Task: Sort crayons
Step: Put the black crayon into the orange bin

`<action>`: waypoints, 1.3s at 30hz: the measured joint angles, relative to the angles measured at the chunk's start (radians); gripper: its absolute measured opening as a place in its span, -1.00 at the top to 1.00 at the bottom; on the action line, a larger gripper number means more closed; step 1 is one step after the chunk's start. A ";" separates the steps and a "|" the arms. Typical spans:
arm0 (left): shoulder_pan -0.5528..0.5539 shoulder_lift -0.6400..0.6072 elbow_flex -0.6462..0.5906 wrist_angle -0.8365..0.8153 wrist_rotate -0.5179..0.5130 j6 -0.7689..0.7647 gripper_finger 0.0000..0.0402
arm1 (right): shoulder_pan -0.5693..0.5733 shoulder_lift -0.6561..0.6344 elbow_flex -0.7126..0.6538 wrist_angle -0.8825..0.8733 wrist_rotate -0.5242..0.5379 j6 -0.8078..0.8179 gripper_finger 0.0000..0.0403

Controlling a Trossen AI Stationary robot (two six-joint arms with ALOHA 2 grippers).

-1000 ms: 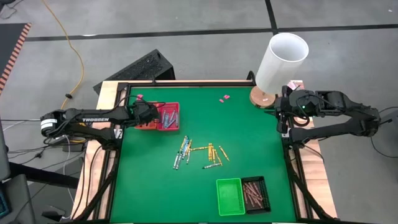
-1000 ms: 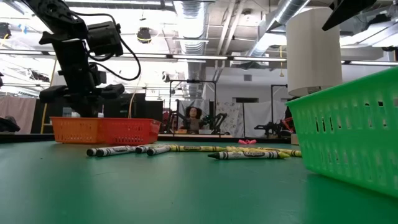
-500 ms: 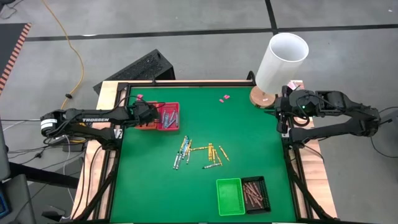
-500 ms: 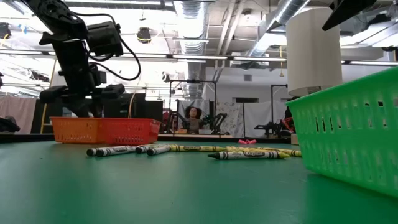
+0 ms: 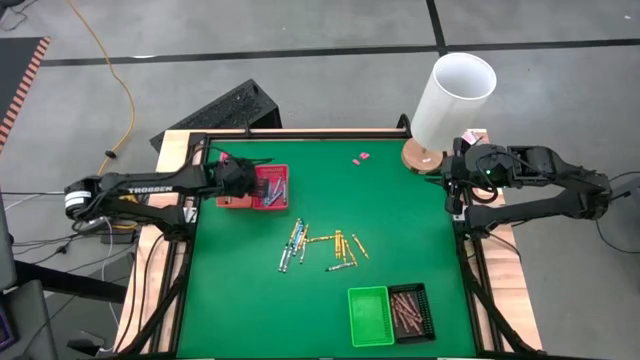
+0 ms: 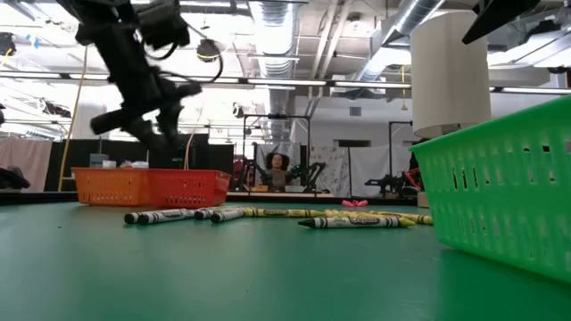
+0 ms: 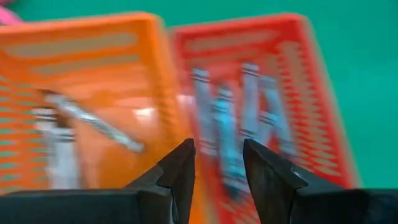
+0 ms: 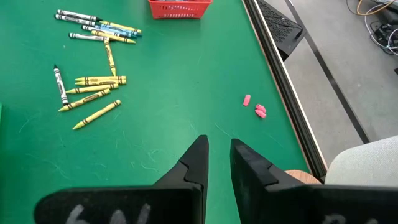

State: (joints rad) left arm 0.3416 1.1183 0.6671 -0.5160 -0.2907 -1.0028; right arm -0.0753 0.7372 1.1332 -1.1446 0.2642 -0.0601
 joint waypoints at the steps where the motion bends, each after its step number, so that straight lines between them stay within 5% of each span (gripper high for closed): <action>1: -0.010 0.000 0.011 0.013 0.040 0.001 0.39 | 0.000 0.000 0.000 0.000 0.000 0.000 0.66; 6: -0.119 0.000 0.037 0.160 0.203 0.035 0.39 | 0.000 0.000 0.000 0.000 0.000 0.000 0.66; 10: -0.269 0.000 0.038 0.321 0.224 0.035 0.39 | 0.000 0.000 0.000 0.000 0.000 0.000 0.66; 14: -0.441 0.007 0.038 0.385 0.119 0.031 0.39 | 0.000 0.000 0.000 0.000 0.000 0.000 0.66; 24: -0.758 0.134 0.038 0.400 -0.350 -0.109 0.39 | 0.000 0.000 0.000 0.001 0.000 0.007 0.66; 39: -0.866 0.442 0.038 0.481 -0.370 -0.336 0.39 | 0.000 0.000 0.000 0.001 0.000 0.007 0.66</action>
State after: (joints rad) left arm -0.5240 1.5600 0.7052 -0.0349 -0.6607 -1.3383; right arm -0.0755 0.7372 1.1332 -1.1439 0.2638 -0.0528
